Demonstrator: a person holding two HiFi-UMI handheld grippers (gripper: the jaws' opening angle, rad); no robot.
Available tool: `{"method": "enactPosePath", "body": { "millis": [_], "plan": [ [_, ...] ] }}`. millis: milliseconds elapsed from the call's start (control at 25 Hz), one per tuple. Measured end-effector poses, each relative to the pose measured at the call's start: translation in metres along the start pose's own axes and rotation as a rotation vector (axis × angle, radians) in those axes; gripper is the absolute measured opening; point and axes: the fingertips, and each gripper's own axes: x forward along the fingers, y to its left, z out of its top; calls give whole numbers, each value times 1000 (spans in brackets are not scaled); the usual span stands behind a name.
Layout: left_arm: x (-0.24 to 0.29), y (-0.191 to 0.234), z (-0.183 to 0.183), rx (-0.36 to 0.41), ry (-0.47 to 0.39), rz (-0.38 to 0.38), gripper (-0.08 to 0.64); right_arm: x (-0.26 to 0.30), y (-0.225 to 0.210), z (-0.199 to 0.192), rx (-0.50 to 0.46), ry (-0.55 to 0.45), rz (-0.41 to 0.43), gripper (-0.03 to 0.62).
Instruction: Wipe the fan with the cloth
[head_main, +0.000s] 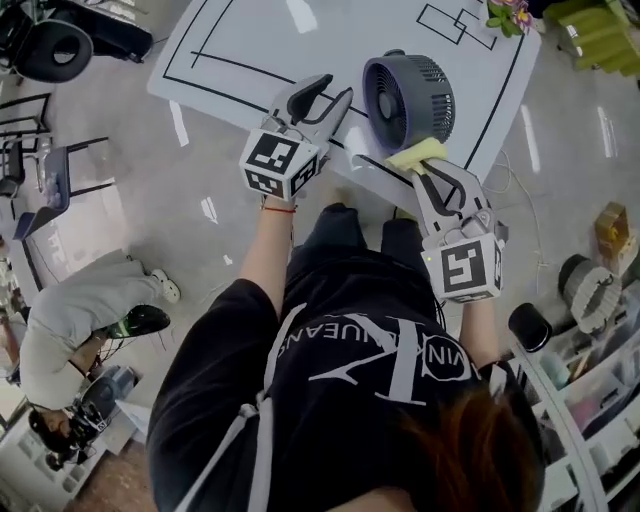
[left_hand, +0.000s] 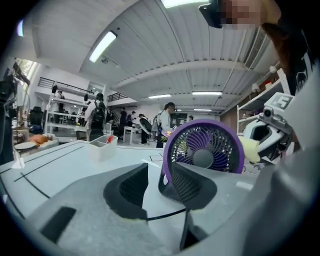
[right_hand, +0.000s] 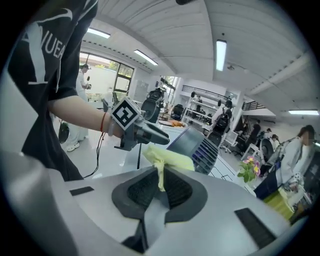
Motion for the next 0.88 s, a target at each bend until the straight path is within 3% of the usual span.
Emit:
{"method": "enactPosePath", "body": {
  "millis": [240, 480, 560, 640, 800, 880],
  "plan": [
    [38, -7, 9, -12, -17, -236, 183, -5, -4, -4, 112, 47, -187, 29],
    [56, -27, 4, 105, 25, -419, 154, -4, -5, -12, 174, 90, -348, 29],
    [56, -27, 0, 176, 38, -435, 115, -1, -5, -14, 164, 120, -383, 28],
    [57, -26, -4, 195, 53, -428, 81, 1, -6, -16, 118, 171, -416, 28],
    [51, -27, -5, 113, 55, -404, 69, -2, -5, -22, -30, 284, -480, 28],
    [46, -29, -4, 81, 43, -376, 67, -5, -7, -24, -55, 294, -492, 28]
  ]
}}
